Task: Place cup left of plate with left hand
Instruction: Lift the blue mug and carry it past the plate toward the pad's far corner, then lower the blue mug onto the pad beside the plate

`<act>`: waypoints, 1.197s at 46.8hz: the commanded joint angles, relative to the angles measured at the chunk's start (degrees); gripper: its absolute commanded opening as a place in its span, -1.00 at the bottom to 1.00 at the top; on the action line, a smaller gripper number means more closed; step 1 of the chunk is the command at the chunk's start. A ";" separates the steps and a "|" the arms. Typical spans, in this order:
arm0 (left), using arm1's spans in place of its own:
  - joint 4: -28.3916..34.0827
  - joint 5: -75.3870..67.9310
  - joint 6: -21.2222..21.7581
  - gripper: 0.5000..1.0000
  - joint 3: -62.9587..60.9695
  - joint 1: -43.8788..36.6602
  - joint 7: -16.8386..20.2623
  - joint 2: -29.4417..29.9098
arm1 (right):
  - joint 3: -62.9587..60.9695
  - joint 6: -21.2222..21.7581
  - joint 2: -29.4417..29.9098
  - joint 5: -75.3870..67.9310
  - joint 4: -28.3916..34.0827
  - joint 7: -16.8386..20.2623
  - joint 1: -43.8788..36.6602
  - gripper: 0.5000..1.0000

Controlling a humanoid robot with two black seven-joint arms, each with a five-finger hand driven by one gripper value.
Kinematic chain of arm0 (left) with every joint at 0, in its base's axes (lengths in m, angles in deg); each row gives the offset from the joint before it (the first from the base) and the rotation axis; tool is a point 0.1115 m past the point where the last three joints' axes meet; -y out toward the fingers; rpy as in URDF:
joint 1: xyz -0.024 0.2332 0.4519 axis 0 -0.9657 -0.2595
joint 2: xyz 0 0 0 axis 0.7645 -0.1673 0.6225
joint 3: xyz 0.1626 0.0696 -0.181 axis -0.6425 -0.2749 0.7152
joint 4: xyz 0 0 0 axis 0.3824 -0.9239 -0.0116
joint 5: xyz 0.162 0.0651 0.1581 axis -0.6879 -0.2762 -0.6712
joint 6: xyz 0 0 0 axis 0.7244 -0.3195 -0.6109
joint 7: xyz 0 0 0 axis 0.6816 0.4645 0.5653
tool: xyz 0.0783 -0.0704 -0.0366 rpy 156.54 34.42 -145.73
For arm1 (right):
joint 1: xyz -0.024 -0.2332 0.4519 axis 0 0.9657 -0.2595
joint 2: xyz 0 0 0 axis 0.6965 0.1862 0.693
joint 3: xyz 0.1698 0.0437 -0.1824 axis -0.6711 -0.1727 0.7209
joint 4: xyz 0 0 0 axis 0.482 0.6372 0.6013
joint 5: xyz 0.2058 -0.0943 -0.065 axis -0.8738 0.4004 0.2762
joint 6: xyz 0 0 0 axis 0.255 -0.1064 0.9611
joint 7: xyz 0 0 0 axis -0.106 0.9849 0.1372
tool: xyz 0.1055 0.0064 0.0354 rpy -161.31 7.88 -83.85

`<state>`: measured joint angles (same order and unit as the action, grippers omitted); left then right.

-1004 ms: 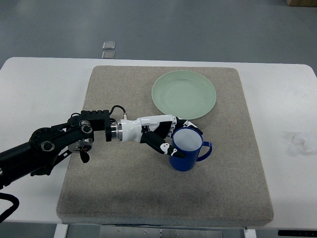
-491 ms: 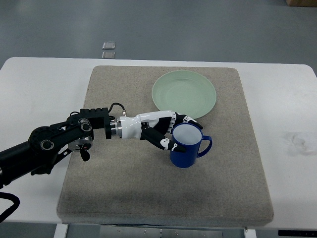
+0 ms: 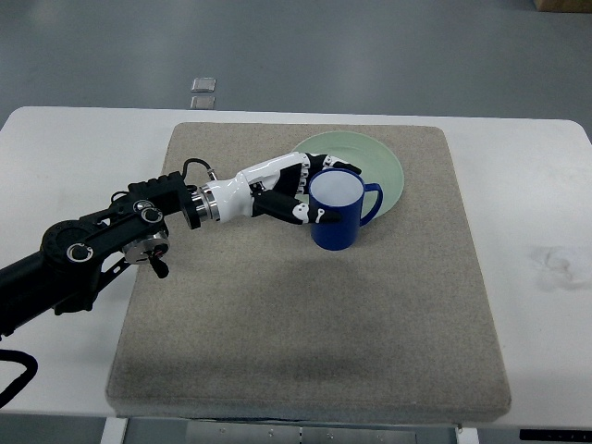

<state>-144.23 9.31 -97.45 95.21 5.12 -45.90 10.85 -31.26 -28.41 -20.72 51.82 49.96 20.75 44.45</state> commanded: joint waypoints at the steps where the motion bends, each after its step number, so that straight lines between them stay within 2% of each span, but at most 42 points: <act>1: 0.24 0.02 3.67 -0.65 1.32 -0.43 -0.09 1.52 | 0.00 0.01 0.00 -0.04 0.00 0.00 0.00 0.73; 5: 0.32 0.10 6.40 -0.76 2.28 -0.61 -0.09 2.93 | 0.00 0.01 0.00 0.05 0.00 0.00 0.00 0.73; 16: 3.04 1.16 12.29 -0.76 3.78 -1.05 -0.01 5.92 | 0.00 0.01 0.00 0.05 0.00 0.00 0.00 0.73; 34: 4.63 4.59 18.97 -0.76 3.87 -2.72 1.13 10.14 | 0.00 0.01 0.00 0.05 0.00 0.00 0.00 0.73; 47: 8.06 4.76 19.77 -0.73 4.31 -3.51 2.19 9.35 | 0.00 0.01 0.00 -0.04 0.00 0.00 0.00 0.73; 56: 8.06 5.47 19.42 -0.69 3.69 -4.03 2.19 9.00 | 0.00 0.01 0.00 -0.04 0.00 0.00 0.00 0.73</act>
<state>-136.10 14.64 -77.72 99.10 1.61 -43.70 19.85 -31.26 -28.42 -20.72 51.85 49.96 20.75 44.45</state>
